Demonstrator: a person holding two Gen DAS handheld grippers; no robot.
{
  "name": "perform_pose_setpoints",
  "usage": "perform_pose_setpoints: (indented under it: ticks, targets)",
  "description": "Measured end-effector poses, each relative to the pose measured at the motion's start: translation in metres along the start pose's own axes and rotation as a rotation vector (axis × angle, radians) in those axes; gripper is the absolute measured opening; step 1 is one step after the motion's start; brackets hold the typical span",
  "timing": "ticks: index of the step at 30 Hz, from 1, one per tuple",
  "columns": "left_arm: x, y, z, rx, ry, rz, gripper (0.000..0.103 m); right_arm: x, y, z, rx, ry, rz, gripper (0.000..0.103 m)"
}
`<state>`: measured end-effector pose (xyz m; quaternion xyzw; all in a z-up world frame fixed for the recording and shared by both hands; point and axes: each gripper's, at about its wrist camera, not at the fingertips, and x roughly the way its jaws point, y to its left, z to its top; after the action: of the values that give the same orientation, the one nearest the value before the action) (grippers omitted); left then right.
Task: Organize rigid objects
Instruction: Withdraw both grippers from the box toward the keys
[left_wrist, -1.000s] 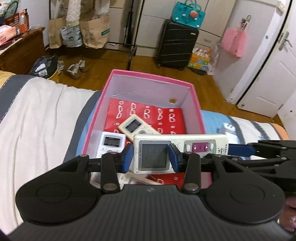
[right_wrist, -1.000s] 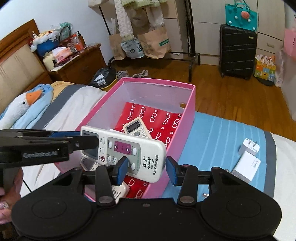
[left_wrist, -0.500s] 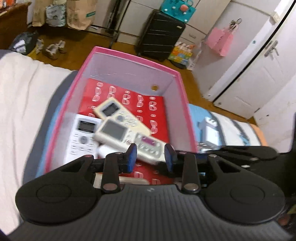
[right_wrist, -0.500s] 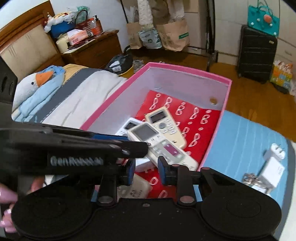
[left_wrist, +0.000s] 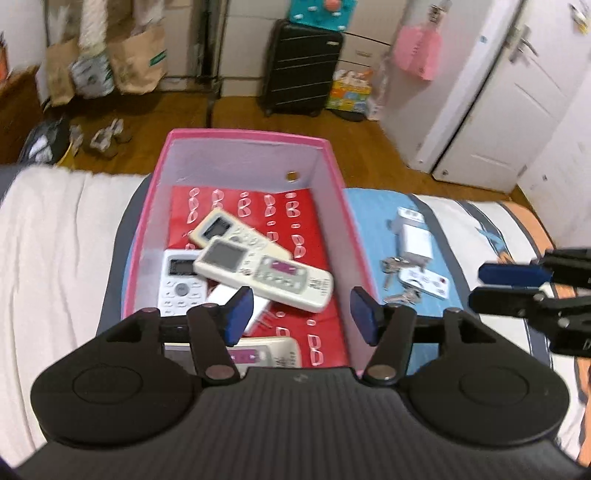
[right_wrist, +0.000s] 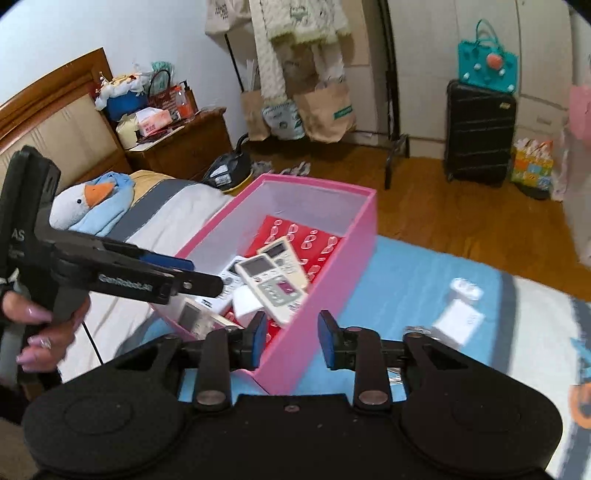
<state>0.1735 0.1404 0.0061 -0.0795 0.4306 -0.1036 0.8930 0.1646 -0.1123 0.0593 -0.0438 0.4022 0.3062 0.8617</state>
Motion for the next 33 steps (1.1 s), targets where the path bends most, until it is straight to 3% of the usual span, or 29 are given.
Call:
perform_pose_setpoints:
  ticks: [4,12,15,21,27,33]
  targets:
    - [-0.004,-0.029,-0.003,0.050,0.004,-0.037,0.060,-0.023,-0.013,-0.018,-0.055,-0.024,-0.068,0.049]
    - [0.021,-0.089,-0.015,0.156,0.021,-0.092,0.060,-0.030,-0.052,-0.056,-0.033,-0.067,-0.103,0.070]
    - [0.026,-0.109,-0.011,0.198,0.013,-0.104,0.060,-0.023,-0.063,-0.067,-0.075,-0.091,-0.141,0.072]
    - [0.048,-0.149,0.003,0.277,0.049,-0.088,0.060,0.008,-0.096,-0.075,-0.143,-0.048,-0.186,0.072]
    - [0.087,-0.178,0.019,0.223,0.150,-0.111,0.056,0.025,-0.118,-0.085,-0.135,-0.030,-0.186,0.072]
    - [0.144,-0.181,0.017,0.114,0.278,-0.089,0.036,0.038,-0.126,-0.101,-0.175,-0.005,-0.140,0.072]
